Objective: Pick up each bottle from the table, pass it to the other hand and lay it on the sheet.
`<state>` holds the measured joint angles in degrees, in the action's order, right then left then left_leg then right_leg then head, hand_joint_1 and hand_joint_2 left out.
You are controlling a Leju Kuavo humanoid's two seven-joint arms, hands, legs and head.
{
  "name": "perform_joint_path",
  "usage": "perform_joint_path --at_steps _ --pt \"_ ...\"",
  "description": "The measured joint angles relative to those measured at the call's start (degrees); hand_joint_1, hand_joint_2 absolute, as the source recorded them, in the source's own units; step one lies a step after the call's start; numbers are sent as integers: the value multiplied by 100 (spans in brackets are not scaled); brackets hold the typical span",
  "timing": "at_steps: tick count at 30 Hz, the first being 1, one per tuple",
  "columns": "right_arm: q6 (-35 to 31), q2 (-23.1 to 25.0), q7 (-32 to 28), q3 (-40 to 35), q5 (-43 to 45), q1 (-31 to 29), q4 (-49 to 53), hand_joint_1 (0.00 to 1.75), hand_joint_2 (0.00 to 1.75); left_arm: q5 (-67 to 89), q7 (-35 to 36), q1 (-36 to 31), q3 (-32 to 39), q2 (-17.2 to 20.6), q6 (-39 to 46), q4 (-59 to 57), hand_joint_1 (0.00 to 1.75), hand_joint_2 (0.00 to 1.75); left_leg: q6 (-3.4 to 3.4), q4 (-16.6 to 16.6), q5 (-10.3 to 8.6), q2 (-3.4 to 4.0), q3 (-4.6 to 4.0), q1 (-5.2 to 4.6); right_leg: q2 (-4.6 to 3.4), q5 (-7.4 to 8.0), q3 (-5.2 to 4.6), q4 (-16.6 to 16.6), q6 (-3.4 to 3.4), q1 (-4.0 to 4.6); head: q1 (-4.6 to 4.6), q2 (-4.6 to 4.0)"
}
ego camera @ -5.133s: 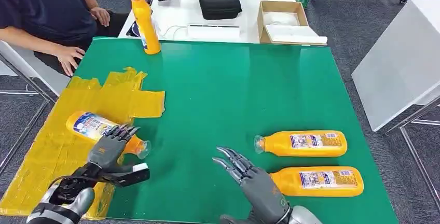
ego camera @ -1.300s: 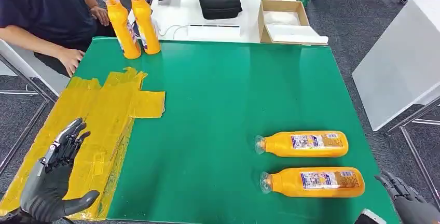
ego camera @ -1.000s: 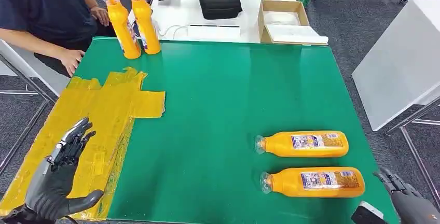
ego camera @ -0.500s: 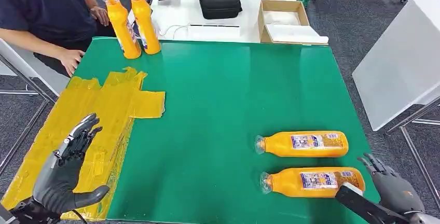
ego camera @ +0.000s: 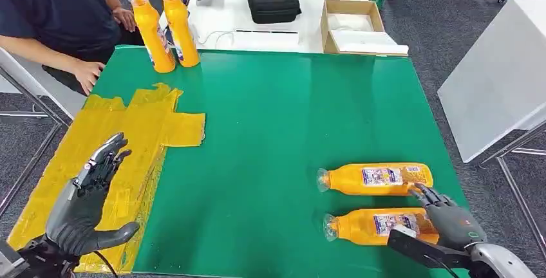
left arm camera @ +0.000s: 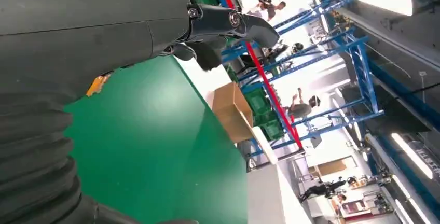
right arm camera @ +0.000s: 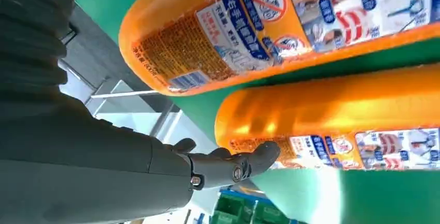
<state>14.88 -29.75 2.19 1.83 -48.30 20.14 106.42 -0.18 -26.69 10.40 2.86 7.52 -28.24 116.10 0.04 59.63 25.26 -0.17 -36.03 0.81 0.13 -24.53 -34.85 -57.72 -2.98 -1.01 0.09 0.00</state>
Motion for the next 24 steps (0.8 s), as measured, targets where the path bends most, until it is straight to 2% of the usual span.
perform_joint_path --at_steps 3,4,6,10,13,15,19,24 --pt "68 -195 2 -269 127 -61 -55 0 175 -33 35 -99 -31 4 -9 -35 0 175 0 0 0 0 0 0 1 0 -1 0 0 0 -2 0" --pt "118 -267 9 -346 206 -60 -68 175 175 -42 48 -136 -44 4 -15 -48 0 175 0 0 -1 0 1 0 3 0 -1 1 0 0 0 0" --pt "298 -606 70 -597 565 -12 -98 175 175 -77 107 -273 -101 7 -52 -112 0 175 4 1 -3 -7 0 -2 13 0 -1 1 0 -4 0 0" --pt "520 -1745 348 -973 1382 334 -65 175 175 -203 361 -730 -278 20 -72 -343 0 175 16 3 -11 -15 0 -15 25 5 3 1 -9 -17 -2 0" --pt "268 -2606 706 -1077 1712 917 134 175 175 -304 505 -1036 -450 20 15 -498 0 175 18 3 -11 -19 -1 -18 27 7 10 1 -11 -21 -7 0" --pt "46 -3001 794 -1106 1805 1249 234 175 175 -328 498 -1102 -514 28 35 -575 0 175 18 3 -9 -5 -1 -19 21 9 4 1 -14 -21 -2 0" --pt "-63 -3437 1005 -1278 1823 1504 354 175 175 -356 524 -1243 -612 35 28 -662 0 175 18 3 -9 1 2 -18 10 10 -4 2 -14 -19 -2 0" --pt "-814 -3788 1395 -1823 1937 1613 385 175 175 -426 584 -1277 -704 35 61 -717 0 175 17 3 -10 -2 4 -16 11 9 1 2 -14 -14 -2 0"
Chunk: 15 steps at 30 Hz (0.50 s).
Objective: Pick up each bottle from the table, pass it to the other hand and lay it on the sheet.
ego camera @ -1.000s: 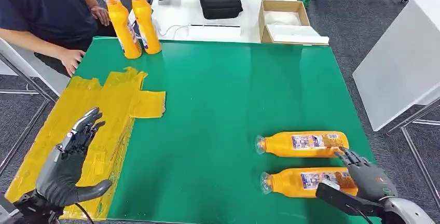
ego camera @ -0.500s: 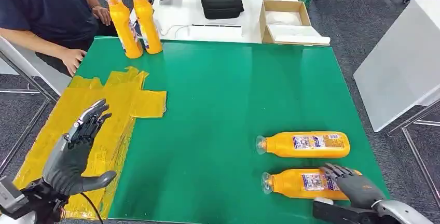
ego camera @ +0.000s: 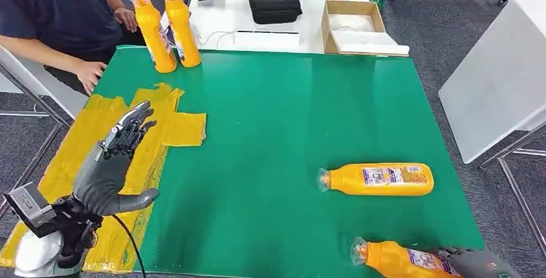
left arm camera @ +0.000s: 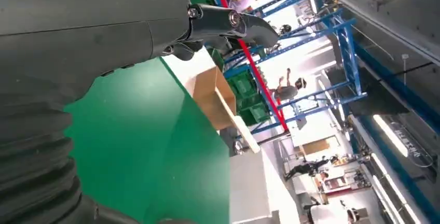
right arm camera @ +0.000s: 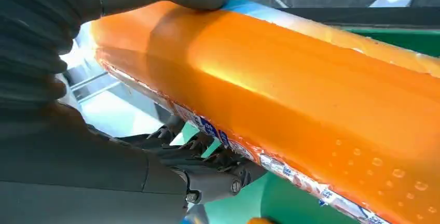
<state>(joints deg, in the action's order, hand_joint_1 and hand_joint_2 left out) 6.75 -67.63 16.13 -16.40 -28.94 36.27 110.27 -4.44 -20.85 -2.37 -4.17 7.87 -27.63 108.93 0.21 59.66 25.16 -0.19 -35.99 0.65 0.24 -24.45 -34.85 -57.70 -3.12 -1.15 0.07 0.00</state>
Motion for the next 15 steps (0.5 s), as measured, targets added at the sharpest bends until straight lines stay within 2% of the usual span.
perform_joint_path --at_steps 6,15 --pt "-142 -133 153 -636 -24 -399 -4 175 175 -26 50 -9 -20 0 11 -11 0 175 0 0 1 15 14 5 -7 1 -1 3 1 2 0 0" --pt "-299 -80 260 -1005 -59 -736 -112 175 175 -31 81 8 -33 2 77 -9 0 175 -1 0 5 31 37 15 -21 12 17 4 17 20 -2 0"
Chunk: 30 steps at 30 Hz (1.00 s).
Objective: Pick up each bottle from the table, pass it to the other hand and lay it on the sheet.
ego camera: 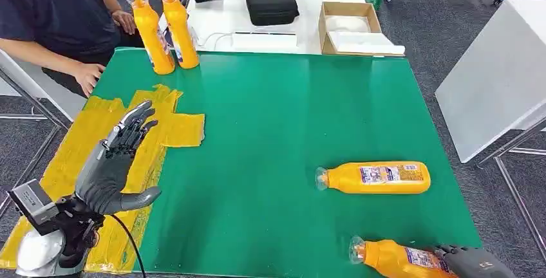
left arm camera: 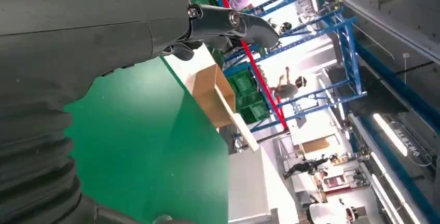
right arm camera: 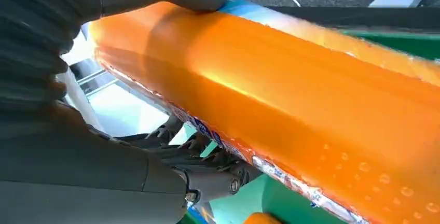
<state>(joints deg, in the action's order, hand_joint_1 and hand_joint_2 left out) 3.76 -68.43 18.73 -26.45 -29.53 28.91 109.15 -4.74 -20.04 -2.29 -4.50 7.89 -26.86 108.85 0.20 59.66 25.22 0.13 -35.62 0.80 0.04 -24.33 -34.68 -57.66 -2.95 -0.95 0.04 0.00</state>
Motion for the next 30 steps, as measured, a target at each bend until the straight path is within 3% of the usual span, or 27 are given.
perform_joint_path --at_steps 5,11,14,19,26,30 --pt "-452 1199 -160 180 -470 -535 -393 175 175 149 -171 483 116 0 92 175 0 175 -20 -2 16 71 12 22 -69 13 12 4 21 21 2 0" --pt "-1077 3406 -1296 1148 -852 -490 281 175 175 400 -597 1560 483 -109 35 665 0 175 -44 -4 -4 58 -21 31 -63 10 -29 -8 24 29 9 0" --pt "-1090 4034 -1525 1473 -612 -447 832 175 175 444 -638 1836 590 -164 46 826 0 175 -49 -7 -8 29 -28 40 -35 2 -28 -9 33 35 2 0" --pt "-1020 4474 -1694 1795 -492 -310 1360 175 175 459 -684 2055 748 -216 41 936 0 175 -50 -8 -8 21 -38 38 -27 1 -30 -9 33 29 2 0" --pt "-1018 4738 -1770 1849 -738 -181 1539 175 175 435 -669 2122 842 -256 -35 966 0 175 -50 -8 -7 -4 -40 35 -20 1 -29 -8 32 24 2 0" --pt "-1121 4804 -1628 1676 -822 -170 1552 175 175 -205 -139 2140 837 -297 -274 959 0 175 -50 -8 -7 -4 -40 34 -19 2 -28 -8 32 28 2 0"
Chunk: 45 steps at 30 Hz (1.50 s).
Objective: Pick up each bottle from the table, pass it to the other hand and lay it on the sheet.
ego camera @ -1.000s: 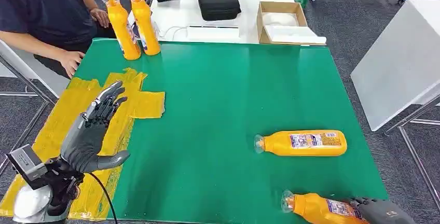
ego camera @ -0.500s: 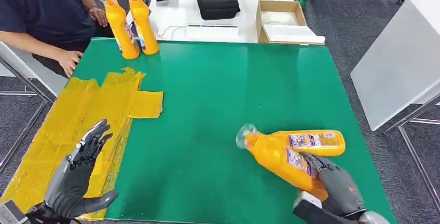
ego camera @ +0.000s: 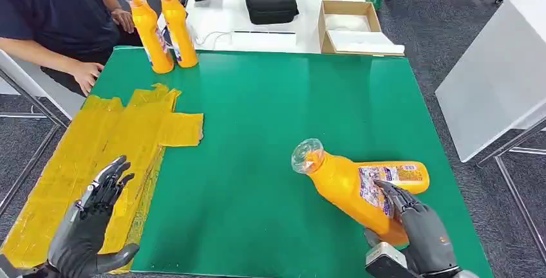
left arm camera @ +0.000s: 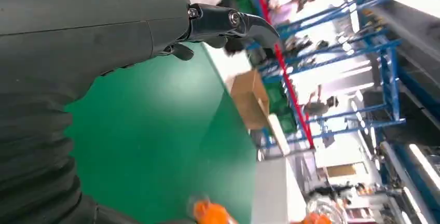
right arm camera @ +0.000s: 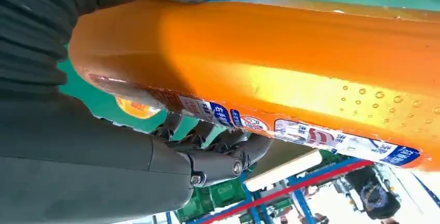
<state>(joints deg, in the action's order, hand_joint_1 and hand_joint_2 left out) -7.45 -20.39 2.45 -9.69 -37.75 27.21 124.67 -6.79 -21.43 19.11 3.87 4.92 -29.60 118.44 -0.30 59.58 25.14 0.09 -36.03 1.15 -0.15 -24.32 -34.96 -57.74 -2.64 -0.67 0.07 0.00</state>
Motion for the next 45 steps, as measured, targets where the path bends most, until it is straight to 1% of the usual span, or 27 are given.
perform_joint_path --at_steps 3,6,9,11,18,21,24,27,31,36,40,45 --pt "-7 17 242 -241 -205 -64 -2 175 175 -873 470 25 -107 -2 -213 -35 0 175 0 0 0 0 -1 1 0 0 0 0 0 1 0 0" --pt "112 74 369 -588 -262 -362 -88 175 175 -1599 791 20 -293 0 -314 -85 0 175 -2 0 -1 3 -1 2 -1 0 -3 -1 1 2 0 0" --pt "315 271 481 -1045 -317 -796 -304 175 175 -1738 1016 -88 -534 0 -249 -147 0 175 -7 0 -7 2 0 2 1 1 -3 0 1 2 0 0" --pt "356 365 513 -1258 -339 -980 -406 175 175 -1747 1074 -135 -643 0 -222 -179 0 175 -2 0 -12 -1 0 2 11 1 0 -1 1 2 0 0" --pt "502 530 531 -1555 -336 -1338 -605 175 175 -1907 1229 -229 -831 0 -157 -264 0 175 -2 0 -12 -2 -11 2 12 2 -2 -2 1 1 -2 0" --pt "700 807 546 -1784 -301 -1817 -875 175 175 -1942 1405 -455 -1041 -2 -23 -376 0 175 -5 0 -15 -2 -11 2 11 6 -7 -1 2 2 -2 0" --pt "822 1040 649 -2054 -295 -2142 -1075 175 175 -1907 1466 -559 -1226 -35 75 -465 0 175 -6 0 -26 -1 -11 4 12 7 -7 -3 2 4 0 0" --pt "901 1062 706 -2279 -142 -2537 -1305 175 175 -1918 1531 -711 -1388 -59 110 -562 0 175 -7 0 -29 -3 -12 4 15 8 -5 -5 2 4 0 0" --pt "997 1095 657 -2424 9 -2900 -1570 175 175 -1902 1590 -836 -1537 -92 162 -669 0 175 -6 0 -29 -4 -14 3 16 10 -5 -5 0 1 -2 0" --pt "975 1265 651 -2668 214 -3355 -1777 175 175 -1280 1394 -1016 -1800 -304 339 -745 0 175 -6 1 -29 -7 -15 2 18 11 -6 -5 -1 1 0 0" --pt "824 1340 660 -2808 330 -3562 -1838 175 175 -1061 1238 -1141 -2017 -461 519 -745 0 175 -6 1 -29 -16 -16 2 24 10 -6 -5 -1 2 0 0" --pt "702 1346 660 -2915 315 -3620 -1869 175 175 -1054 1199 -1211 -2138 -544 558 -745 0 175 -6 1 -29 -25 -17 3 24 10 -7 -5 -1 2 0 0"
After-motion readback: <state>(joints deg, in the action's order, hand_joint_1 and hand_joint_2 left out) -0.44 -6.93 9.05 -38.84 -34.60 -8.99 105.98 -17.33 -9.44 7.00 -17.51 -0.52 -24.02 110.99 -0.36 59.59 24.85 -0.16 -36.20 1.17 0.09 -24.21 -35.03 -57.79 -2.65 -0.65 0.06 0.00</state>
